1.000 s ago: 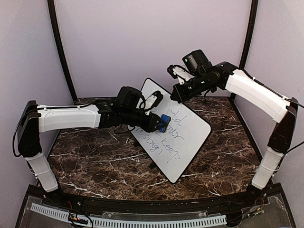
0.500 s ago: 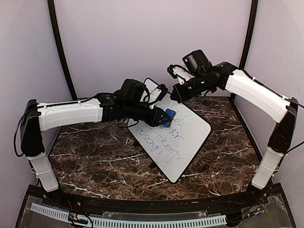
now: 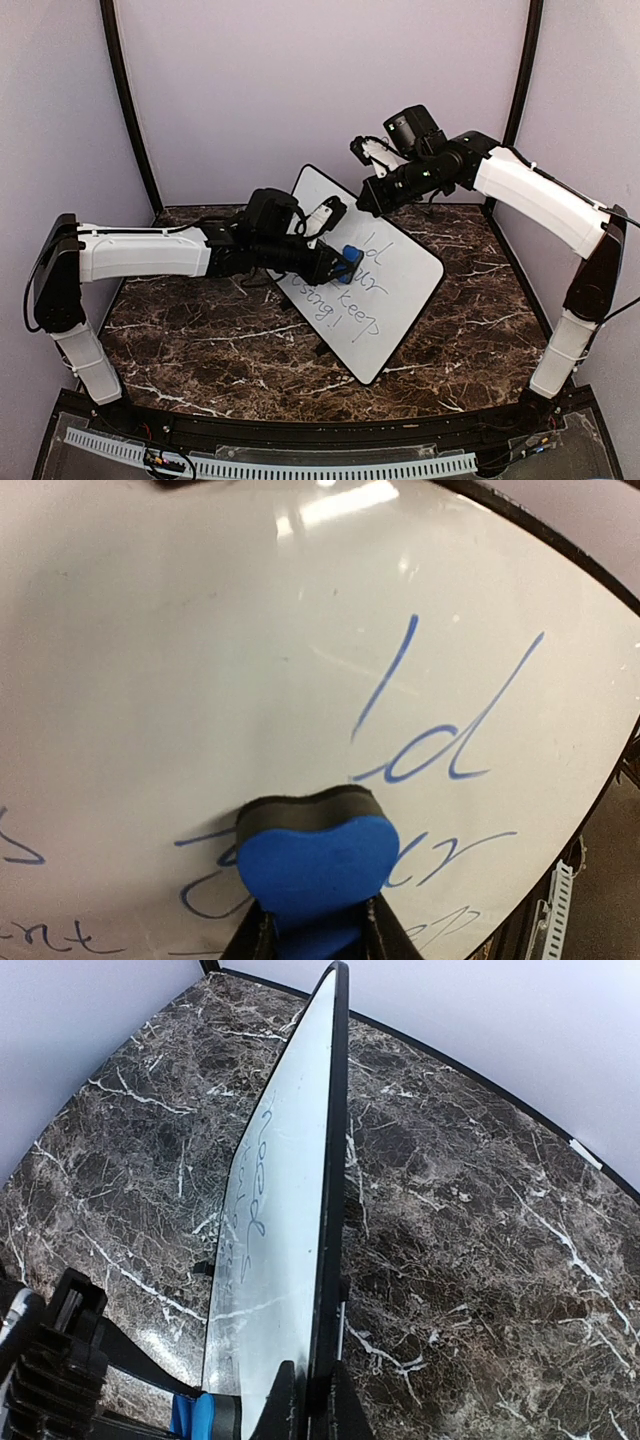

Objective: Erase the whiteboard
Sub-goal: Erase the center of the whiteboard.

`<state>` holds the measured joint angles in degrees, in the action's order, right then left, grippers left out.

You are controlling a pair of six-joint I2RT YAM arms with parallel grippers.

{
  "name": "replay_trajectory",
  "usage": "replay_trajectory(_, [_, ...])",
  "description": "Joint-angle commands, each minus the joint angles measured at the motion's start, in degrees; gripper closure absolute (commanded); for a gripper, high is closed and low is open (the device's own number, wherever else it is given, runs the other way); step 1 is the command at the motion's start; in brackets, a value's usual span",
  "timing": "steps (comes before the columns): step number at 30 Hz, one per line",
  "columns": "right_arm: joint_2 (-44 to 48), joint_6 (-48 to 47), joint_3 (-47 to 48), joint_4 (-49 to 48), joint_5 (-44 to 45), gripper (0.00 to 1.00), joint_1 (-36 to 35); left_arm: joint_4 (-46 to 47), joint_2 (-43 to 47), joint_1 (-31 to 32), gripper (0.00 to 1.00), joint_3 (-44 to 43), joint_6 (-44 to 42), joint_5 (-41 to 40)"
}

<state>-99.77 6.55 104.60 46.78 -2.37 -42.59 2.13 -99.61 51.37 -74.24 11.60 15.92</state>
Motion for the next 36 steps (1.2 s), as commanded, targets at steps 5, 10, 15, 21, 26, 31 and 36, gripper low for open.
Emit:
replay_trajectory(5, [-1.22, -5.84, -1.51, 1.89, -3.08, 1.0, -2.68, 0.46, -0.29, 0.65, 1.0, 2.33, 0.37, 0.37])
replay_trajectory(10, [-1.24, -5.82, -1.28, 2.04, -3.08, 1.0, -2.68, 0.4, -1.33, 0.74, 1.0, -2.62, -0.55, 0.55])
replay_trajectory(15, [-1.42, -5.82, -1.15, 2.14, -2.98, 1.0, -2.72, -1.0, -3.64, 1.54, 1.0, -9.1, -1.73, 0.73])
replay_trajectory(21, [-1.61, -5.93, -0.89, 2.24, -2.99, 1.0, -2.68, -1.78, -5.36, 2.03, 1.0, -11.75, -1.83, -0.78])
replay_trajectory(26, [-1.61, -6.1, -0.86, 2.33, -2.82, 1.0, -2.59, -3.73, -4.25, 2.04, 1.0, -8.13, -1.78, -2.74])
replay_trajectory(31, [-1.48, -6.1, -1.18, 2.16, -2.9, 1.0, -2.51, -4.75, -1.36, 2.03, 1.0, -3.19, -1.41, -5.9])
replay_trajectory(36, [-1.53, -6.02, -1.15, 2.02, -3.01, 1.0, -2.52, -4.78, -0.14, 2.02, 1.0, 0.19, -0.99, -6.48])
